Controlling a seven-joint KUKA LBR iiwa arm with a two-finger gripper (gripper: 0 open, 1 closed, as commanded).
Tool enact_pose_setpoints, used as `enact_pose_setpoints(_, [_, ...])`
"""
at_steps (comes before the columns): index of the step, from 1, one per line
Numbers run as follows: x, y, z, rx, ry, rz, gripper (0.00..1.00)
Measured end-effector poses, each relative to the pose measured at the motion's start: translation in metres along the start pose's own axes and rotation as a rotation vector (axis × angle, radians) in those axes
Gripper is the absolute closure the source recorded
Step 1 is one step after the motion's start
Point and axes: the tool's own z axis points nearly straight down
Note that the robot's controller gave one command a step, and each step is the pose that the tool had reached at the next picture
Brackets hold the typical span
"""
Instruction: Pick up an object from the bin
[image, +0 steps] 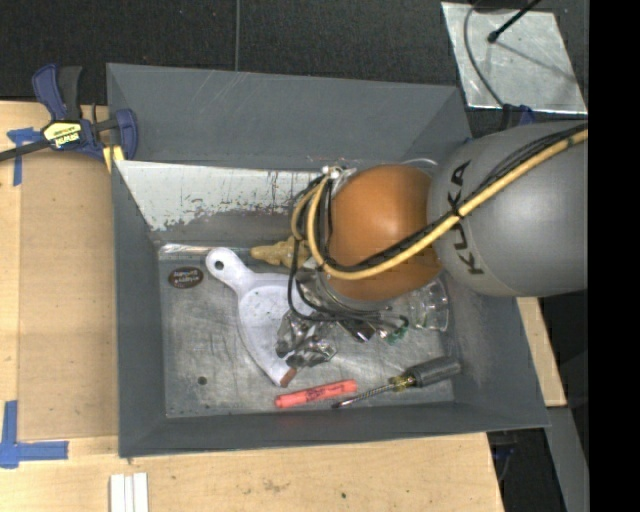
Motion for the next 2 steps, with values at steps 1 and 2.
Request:
enact_pose_setpoints(1, [0.0595, -0.0278, -0.0040, 0.005, -0.006, -0.208, 0.00])
enact_pose_setpoints(2, [0.0588, -0.0274, -0.0044, 0.005, -0.008, -0.209, 0.00])
